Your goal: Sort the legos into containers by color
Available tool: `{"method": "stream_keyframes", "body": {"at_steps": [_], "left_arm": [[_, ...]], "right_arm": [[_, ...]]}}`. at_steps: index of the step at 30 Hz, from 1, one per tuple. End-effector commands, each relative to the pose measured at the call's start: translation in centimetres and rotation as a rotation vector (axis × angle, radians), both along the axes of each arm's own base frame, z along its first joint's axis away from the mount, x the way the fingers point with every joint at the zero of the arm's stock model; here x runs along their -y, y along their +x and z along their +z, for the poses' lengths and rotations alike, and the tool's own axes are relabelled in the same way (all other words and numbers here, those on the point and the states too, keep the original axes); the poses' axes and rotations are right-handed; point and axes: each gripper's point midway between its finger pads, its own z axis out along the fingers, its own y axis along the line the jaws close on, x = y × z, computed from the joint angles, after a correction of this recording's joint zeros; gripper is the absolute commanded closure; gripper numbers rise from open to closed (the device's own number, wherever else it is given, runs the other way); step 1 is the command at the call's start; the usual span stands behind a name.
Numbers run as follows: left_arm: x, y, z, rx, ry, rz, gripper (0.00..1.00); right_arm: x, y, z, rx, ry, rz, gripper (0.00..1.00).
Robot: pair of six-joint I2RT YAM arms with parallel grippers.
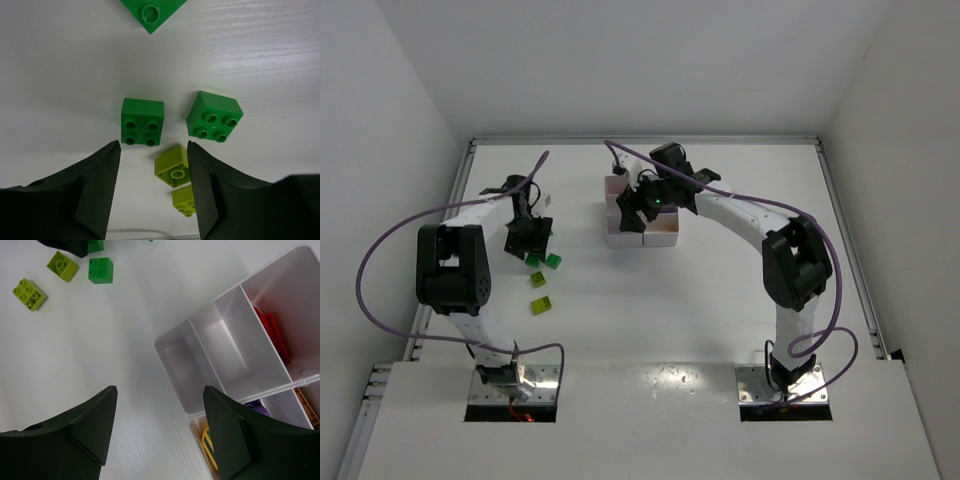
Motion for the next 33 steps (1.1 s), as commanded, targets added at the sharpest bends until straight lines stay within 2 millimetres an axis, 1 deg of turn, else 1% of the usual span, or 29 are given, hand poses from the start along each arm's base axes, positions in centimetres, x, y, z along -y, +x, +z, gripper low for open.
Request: {"method": "stream_keyframes", "body": {"at_steps": [1,2,3,5,6,8,9,10,11,13,14,16,17,18,19,20,21,22,23,24,25,26,27,29,30,31,32,33], "left_arm": [[-0.4,-0.3,-1.2,-0.038,0.011,0.012,0.39],[-0.4,-0.1,-1.5,-0.037,0.009,0.021,0.39],[-0.7,-0.2,-2.0,-0.055,0.009,0.030,0.40],[-0.7,0.1,-2.1,-0.053,0.009,0.030,0.41],[-0.7,0.5,-2.2,-0.046,0.009,0.030,0.41],[-0.7,0.7,-2.6,-0.046,0.009,0.030,0.45],[-0.9,1.0,-2.4,-0.037,0.019,0.033,0.46],[-0.9,1.2,-2.7,-0.038,0.019,0.033,0.49],[-0.9,1.4,-2.8,-0.040,0.019,0.033,0.54],[-1.2,1.5,-3.1,-0.041,0.019,0.042,0.60],[-1.3,1.8,-2.9,-0.032,0.019,0.042,0.68],[-1.6,2.3,-2.9,-0.013,0.018,0.060,0.75],[-1.4,2.4,-2.6,-0.003,-0.009,0.063,0.78],[-1.1,2.7,-1.8,0.022,-0.028,0.058,0.82],[-1.5,3.1,-1.1,0.052,-0.048,0.075,0.82],[-0.9,3.3,-0.2,0.078,-0.100,0.070,0.84],[-0.8,3.9,0.8,0.122,-0.127,0.058,0.84],[-1.3,4.3,2.8,0.194,-0.148,0.069,0.85],[-0.8,4.7,4.3,0.243,-0.199,0.059,0.87],[-0.9,4.6,5.1,0.275,-0.230,0.061,0.91],[-1.8,4.7,7.3,0.354,-0.258,0.096,0.92],[-1.7,4.7,8.3,0.390,-0.296,0.101,0.94],[-2.1,4.8,9.4,0.427,-0.304,0.114,0.97],[-3.1,4.6,10.8,0.475,-0.341,0.139,0.99],[-3.5,4.5,11.7,0.502,-0.347,0.145,0.99],[-3.8,4.4,12.1,0.515,-0.354,0.151,0.99],[-4.7,4.2,12.5,0.528,-0.359,0.183,0.99],[-4.9,3.8,12.8,0.532,-0.364,0.192,1.00]], "right_arm": [[-0.8,0.0,2.3,0.062,0.051,0.032,0.30],[-0.8,0.0,2.3,0.062,0.051,0.032,0.30],[-0.8,0.0,2.7,0.070,0.056,0.032,0.30],[-0.7,0.1,2.7,0.073,0.051,0.025,0.30],[-0.6,-0.1,2.3,0.065,0.046,0.025,0.30],[-0.6,-0.1,2.3,0.065,0.046,0.025,0.30],[-0.6,-0.1,2.3,0.065,0.046,0.025,0.30],[-0.6,-0.1,2.3,0.065,0.046,0.025,0.30],[-0.6,-0.1,2.3,0.065,0.046,0.025,0.30],[-0.6,-0.1,2.3,0.065,0.046,0.025,0.30],[-0.6,-0.1,2.3,0.065,0.046,0.025,0.30],[-0.7,-0.2,2.4,0.061,0.052,0.033,0.30],[-0.8,-0.3,2.4,0.058,0.057,0.040,0.30],[-1.2,-0.9,2.5,0.052,0.066,0.060,0.30],[-1.7,-1.0,2.6,0.039,0.088,0.078,0.30],[-2.3,-1.6,2.1,0.024,0.088,0.098,0.30],[-3.3,-2.2,2.2,0.023,0.096,0.126,0.30],[-4.0,-2.8,2.6,0.027,0.106,0.147,0.28],[-5.6,-3.7,2.0,0.009,0.112,0.179,0.27],[-6.7,-3.9,2.5,0.027,0.125,0.199,0.27],[-7.5,-4.2,2.2,0.024,0.119,0.204,0.25],[-8.6,-4.5,2.0,0.025,0.121,0.207,0.25],[-10.4,-4.7,1.5,0.042,0.115,0.209,0.24],[-11.9,-4.9,0.5,0.018,0.107,0.183,0.24],[-13.4,-5.0,0.9,0.045,0.116,0.178,0.24],[-14.1,-4.7,-0.6,0.041,0.103,0.165,0.24],[-14.8,-4.2,-0.8,0.066,0.089,0.142,0.23],[-15.6,-4.6,-1.4,0.073,0.077,0.145,0.23]]}}
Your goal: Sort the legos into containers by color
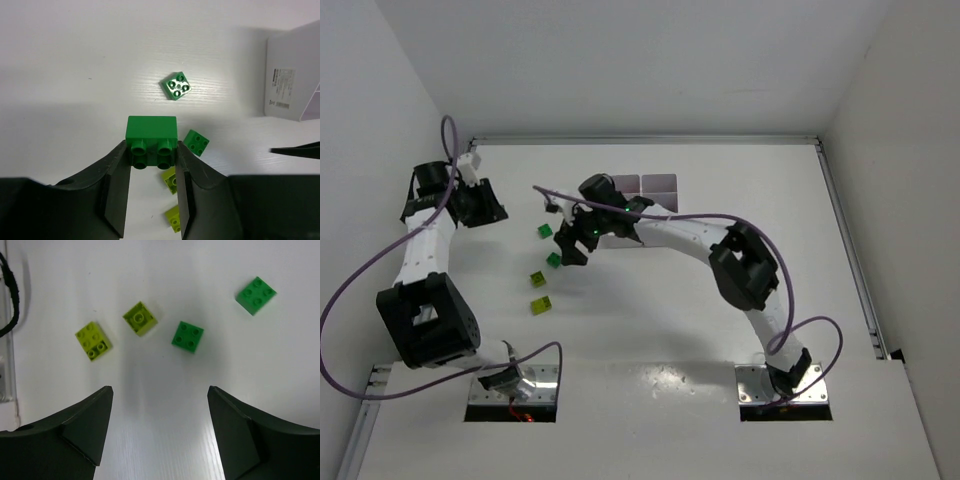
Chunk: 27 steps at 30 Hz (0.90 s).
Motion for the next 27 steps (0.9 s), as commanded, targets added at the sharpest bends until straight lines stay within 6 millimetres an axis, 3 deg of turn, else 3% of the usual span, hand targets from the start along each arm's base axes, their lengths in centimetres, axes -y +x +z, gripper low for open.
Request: {"method": "stream_keyframes", "body": {"at_steps": [1,6,10,16,17,19,27], "left_arm": [[-0.2,-0.5,1.3,0.039,-0.093,0.007,1.00],[-1.9,-1.7,2.1,0.055,-0.091,0.032,1.00],[-2.2,-2.5,2.1,0.051,-0.086,0.033,1.00],[-2.5,-3.5,1.7,0.040,-0.079,0.039,1.00],[-2.5,-3.5,2.0,0.048,-0.075,0.039,1.00],[-2.8,-3.8,1.7,0.042,-0.071,0.041,1.00],[-3.4,-4.3,1.4,0.025,-0.067,0.061,1.00]], "right_arm": [[-2.8,2.3,-0.8,0.053,0.007,-0.106,0.23],[-4.1,3.7,-3.4,0.066,-0.014,-0.208,0.23],[-5.1,3.6,-5.4,0.064,-0.029,-0.234,0.22],[-6.5,4.9,-5.7,0.069,0.006,-0.258,0.22],[-6.5,4.9,-6.6,0.061,-0.008,-0.257,0.22],[-7.2,4.7,-5.9,0.053,0.013,-0.232,0.22],[-8.2,2.4,-7.6,0.016,-0.012,-0.176,0.22]]}}
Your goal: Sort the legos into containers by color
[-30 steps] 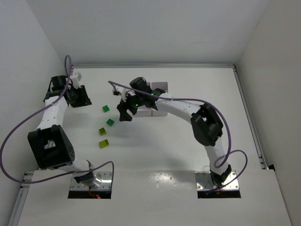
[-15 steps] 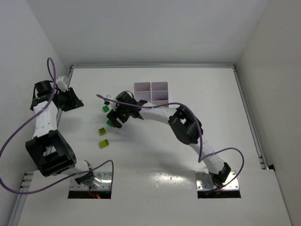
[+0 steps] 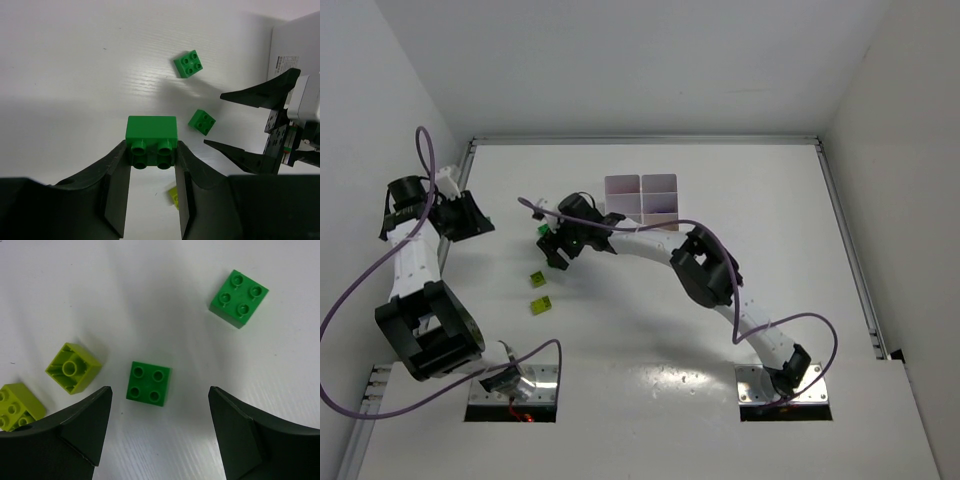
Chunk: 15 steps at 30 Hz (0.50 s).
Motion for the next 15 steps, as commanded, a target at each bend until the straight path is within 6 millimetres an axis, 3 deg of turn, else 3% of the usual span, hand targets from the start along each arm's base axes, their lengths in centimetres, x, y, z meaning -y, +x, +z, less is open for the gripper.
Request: {"method": "stream_keyframes", "body": {"at_steps": [1,5,10,13,14,15], "left_arm": [[-0.2,-0.5,0.8,0.028,0.012,-0.004,1.00],[-0.3,-0.7,0.7,0.016,0.013,0.001,1.00],[-0.1,-0.9,0.9,0.024,0.018,0.001,1.00],[0.0,-1.3,0.7,0.013,0.019,0.007,1.00],[0.0,-1.4,0.9,0.020,0.024,0.007,1.00],[0.1,-1.5,0.6,0.013,0.019,0.007,1.00]], "right_arm": [[-2.1,-1.0,1.0,0.002,0.050,0.038,0.22],[-2.3,-1.5,-0.2,-0.004,0.032,0.039,0.22],[-1.8,-0.7,-1.5,0.021,0.001,0.004,0.31],[-1.3,0.2,-1.9,0.052,-0.020,-0.043,0.46],[-1.0,0.5,-2.2,0.064,-0.030,-0.062,0.62],[-0.6,0.5,-2.8,0.062,-0.044,-0.069,0.71]]}}
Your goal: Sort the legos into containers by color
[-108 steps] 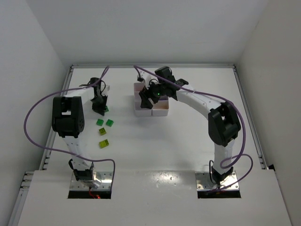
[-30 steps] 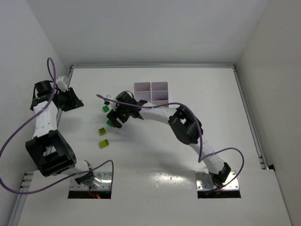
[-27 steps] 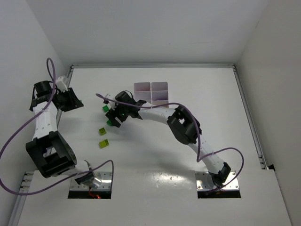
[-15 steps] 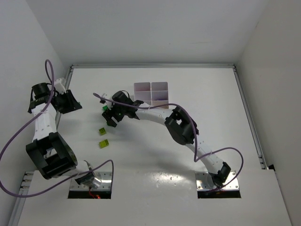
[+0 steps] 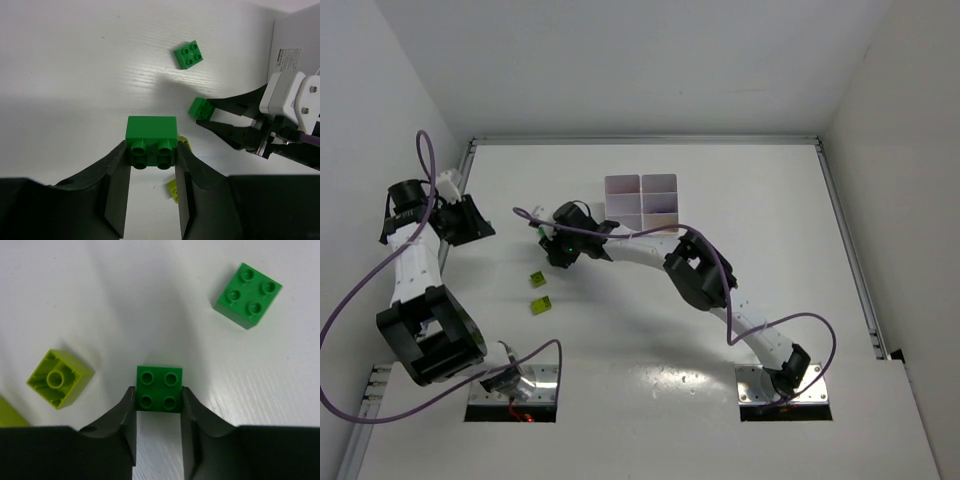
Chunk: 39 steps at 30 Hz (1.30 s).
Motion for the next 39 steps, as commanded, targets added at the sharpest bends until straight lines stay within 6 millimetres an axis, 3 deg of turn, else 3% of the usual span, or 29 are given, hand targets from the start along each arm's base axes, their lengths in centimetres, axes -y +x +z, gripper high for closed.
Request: {"method": "stream_keyframes", "body": {"at_steps": [1,2,4,5,6,8,9,10,13,14,17,18,24,28,33,39], "left_arm": [[0.1,-0.4,1.0,0.039,0.016,-0.009,1.00],[0.2,-0.6,0.6,0.030,0.011,-0.009,1.00],[0.7,-0.7,0.4,0.031,-0.011,-0.022,1.00],[0.7,-0.8,0.1,0.029,-0.012,-0.022,1.00],[0.7,-0.5,0.7,0.058,-0.006,-0.030,1.00],[1.2,-0.2,0.7,0.079,-0.001,-0.040,1.00],[2.2,0.0,0.3,0.074,-0.012,-0.060,1.00],[2.8,0.1,0.6,0.094,-0.009,-0.083,1.00],[5.5,1.2,0.9,0.131,-0.021,-0.127,1.00],[6.3,1.4,1.0,0.138,-0.025,-0.149,1.00],[9.5,2.4,1.6,0.164,-0.036,-0.213,1.00],[11.2,2.7,1.5,0.163,-0.054,-0.251,1.00],[14.4,4.9,3.1,0.202,-0.020,-0.300,1.00],[15.0,6.6,3.7,0.205,-0.021,-0.310,1.00],[16.4,8.0,4.1,0.206,-0.039,-0.331,1.00],[18.1,8.6,4.4,0.218,-0.034,-0.370,1.00]], "right_arm": [[0.1,1.1,-0.3,0.047,-0.006,-0.051,0.78],[0.4,1.1,0.1,0.061,-0.012,-0.056,0.89],[0.7,1.2,1.5,0.079,0.000,-0.066,0.98],[1.8,1.7,1.7,0.089,-0.012,-0.082,1.00],[1.9,1.9,4.8,0.118,0.021,-0.092,1.00],[3.3,2.0,6.8,0.145,0.038,-0.107,1.00],[4.1,2.7,8.6,0.167,0.059,-0.130,1.00],[5.0,2.3,12.0,0.208,0.095,-0.137,1.00],[7.2,3.1,16.6,0.274,0.129,-0.170,1.00],[8.2,3.4,19.9,0.313,0.168,-0.183,1.00],[10.9,4.7,22.3,0.370,0.162,-0.225,1.00],[12.7,5.6,22.3,0.390,0.132,-0.248,1.00],[18.3,9.4,20.5,0.365,0.062,-0.364,1.00],[20.0,10.5,17.7,0.285,0.024,-0.386,1.00],[20.6,11.3,14.7,0.184,0.023,-0.402,1.00],[21.2,11.6,13.6,0.123,0.033,-0.410,1.00]]}}
